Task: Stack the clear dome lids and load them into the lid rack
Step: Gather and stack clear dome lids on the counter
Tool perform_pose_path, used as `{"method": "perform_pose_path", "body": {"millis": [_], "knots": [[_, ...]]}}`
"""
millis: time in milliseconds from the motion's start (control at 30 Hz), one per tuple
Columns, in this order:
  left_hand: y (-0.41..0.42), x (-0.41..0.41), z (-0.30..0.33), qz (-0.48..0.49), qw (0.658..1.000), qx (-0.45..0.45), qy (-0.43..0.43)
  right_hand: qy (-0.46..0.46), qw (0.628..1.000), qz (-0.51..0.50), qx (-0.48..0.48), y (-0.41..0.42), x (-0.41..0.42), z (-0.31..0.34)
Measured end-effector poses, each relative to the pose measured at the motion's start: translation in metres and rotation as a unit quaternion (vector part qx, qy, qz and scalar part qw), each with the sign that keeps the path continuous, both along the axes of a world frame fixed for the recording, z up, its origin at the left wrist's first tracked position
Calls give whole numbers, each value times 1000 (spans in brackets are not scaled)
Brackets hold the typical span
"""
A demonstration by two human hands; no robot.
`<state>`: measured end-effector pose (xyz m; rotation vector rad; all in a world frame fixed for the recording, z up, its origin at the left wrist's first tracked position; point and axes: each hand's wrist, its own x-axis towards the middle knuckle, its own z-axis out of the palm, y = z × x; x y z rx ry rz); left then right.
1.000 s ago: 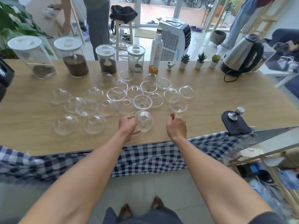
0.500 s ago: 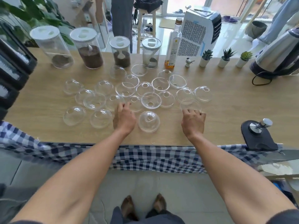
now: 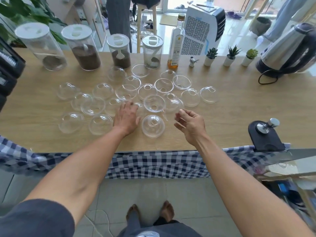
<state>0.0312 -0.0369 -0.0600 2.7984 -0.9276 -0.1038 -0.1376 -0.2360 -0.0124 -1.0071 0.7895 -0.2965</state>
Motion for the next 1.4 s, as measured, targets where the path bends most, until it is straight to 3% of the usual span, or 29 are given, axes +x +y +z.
{"method": "perform_pose_path", "body": {"millis": [100,267,567,667,833,1100,1400], "knots": [[7,-4,2,14,999,-30,30,-36,991,46,121,10,0,1],[30,-20,18,33,995,-83,49,-7,984,79,157,31,0,-7],[62,-36,48,29,972,-234,-16,109,991,34,63,52,9,-24],[58,-46,53,5,963,-268,-3,144,989,19,5,55,11,-32],[41,-67,50,-64,968,-242,29,202,974,17,-104,56,12,-40],[11,-84,25,-80,978,-177,70,212,968,1,-137,37,6,-31],[1,-88,4,-53,964,-243,90,201,948,97,-229,28,14,-36]]}}
